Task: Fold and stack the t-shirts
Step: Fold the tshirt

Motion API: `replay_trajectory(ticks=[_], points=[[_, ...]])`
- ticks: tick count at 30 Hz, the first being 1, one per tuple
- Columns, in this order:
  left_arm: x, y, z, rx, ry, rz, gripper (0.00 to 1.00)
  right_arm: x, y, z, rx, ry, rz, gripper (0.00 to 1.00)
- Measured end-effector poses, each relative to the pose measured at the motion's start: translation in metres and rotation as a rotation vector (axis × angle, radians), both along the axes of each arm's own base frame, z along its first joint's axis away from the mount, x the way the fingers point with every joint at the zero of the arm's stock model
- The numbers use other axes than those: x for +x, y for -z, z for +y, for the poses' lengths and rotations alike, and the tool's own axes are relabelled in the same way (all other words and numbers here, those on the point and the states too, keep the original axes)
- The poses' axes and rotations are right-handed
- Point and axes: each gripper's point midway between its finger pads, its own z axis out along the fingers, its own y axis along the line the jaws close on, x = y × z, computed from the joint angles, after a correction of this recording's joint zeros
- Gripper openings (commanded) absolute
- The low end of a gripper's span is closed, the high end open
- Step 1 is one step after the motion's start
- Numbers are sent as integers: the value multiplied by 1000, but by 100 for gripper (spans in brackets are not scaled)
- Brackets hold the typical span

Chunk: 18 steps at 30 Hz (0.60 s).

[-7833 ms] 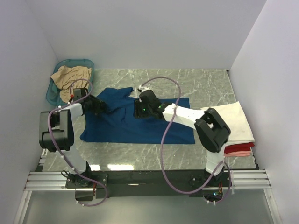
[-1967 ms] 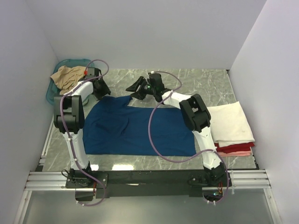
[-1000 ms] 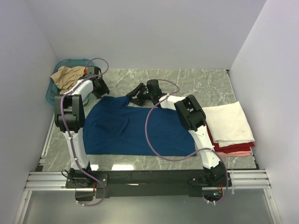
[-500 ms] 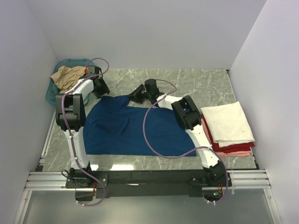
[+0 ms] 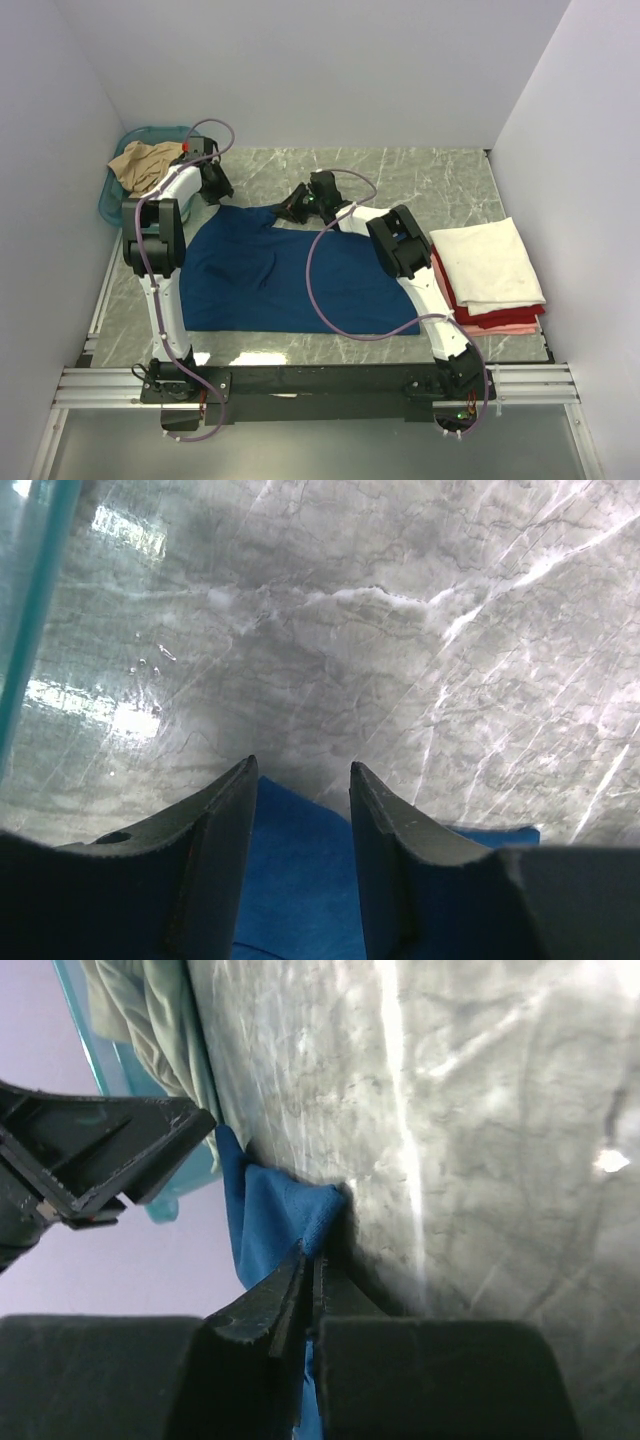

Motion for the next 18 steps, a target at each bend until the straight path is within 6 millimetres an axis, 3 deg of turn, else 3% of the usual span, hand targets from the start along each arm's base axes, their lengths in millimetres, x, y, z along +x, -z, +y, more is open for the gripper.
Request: replay_trajectory(ticks=[10, 18], points=[[-1, 9, 1, 6, 2, 21, 35, -4, 0, -1, -42, -56, -77, 4], [-13, 20, 3, 16, -3, 59, 11, -6, -9, -5, -89, -89, -132, 3]])
